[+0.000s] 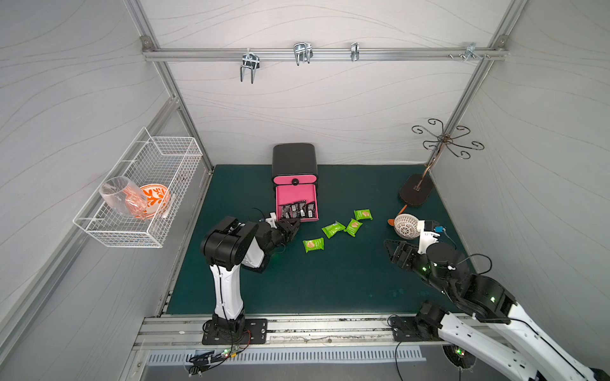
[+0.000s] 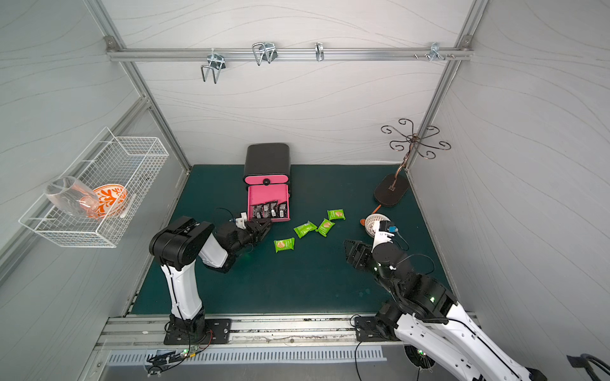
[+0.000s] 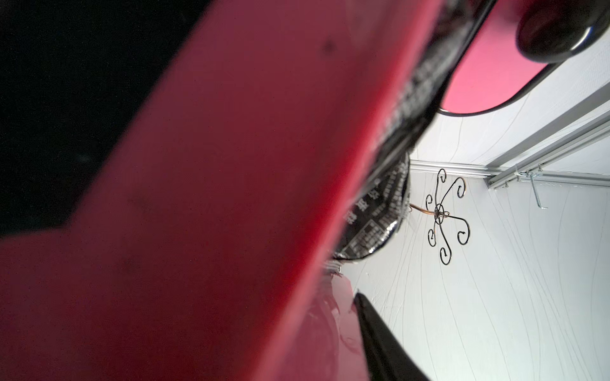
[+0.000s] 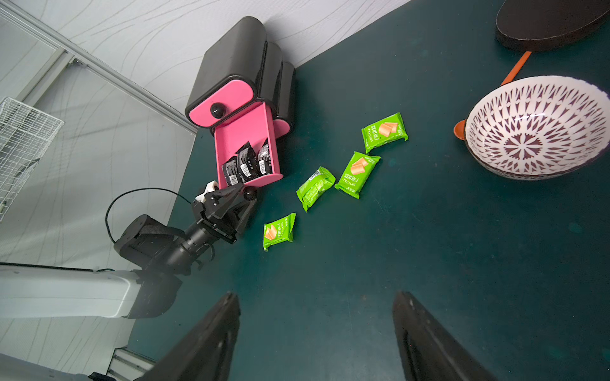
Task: Place the cookies into the drawer by color
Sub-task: Close the drawer in the storage box.
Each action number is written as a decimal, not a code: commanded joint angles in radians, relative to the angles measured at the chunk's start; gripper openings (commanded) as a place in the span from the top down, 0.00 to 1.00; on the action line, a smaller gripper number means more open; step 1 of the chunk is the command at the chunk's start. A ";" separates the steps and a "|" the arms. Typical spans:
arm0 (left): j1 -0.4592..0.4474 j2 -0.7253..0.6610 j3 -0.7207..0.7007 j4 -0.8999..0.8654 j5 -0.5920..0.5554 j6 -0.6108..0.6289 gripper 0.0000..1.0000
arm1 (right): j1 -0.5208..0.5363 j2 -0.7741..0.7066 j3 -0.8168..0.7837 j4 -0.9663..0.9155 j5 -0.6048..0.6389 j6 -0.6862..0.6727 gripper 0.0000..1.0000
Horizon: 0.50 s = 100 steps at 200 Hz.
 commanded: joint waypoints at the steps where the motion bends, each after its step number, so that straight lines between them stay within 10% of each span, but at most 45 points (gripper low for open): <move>1: -0.010 0.030 0.027 0.031 0.003 0.036 0.53 | -0.004 -0.004 0.005 -0.006 0.013 0.011 0.23; 52: -0.025 -0.046 -0.004 0.032 -0.010 0.157 0.54 | -0.004 -0.008 0.004 -0.007 0.015 0.013 0.23; 100: -0.038 -0.076 -0.013 -0.008 -0.037 0.254 0.36 | -0.004 0.002 0.002 0.008 0.006 0.013 0.23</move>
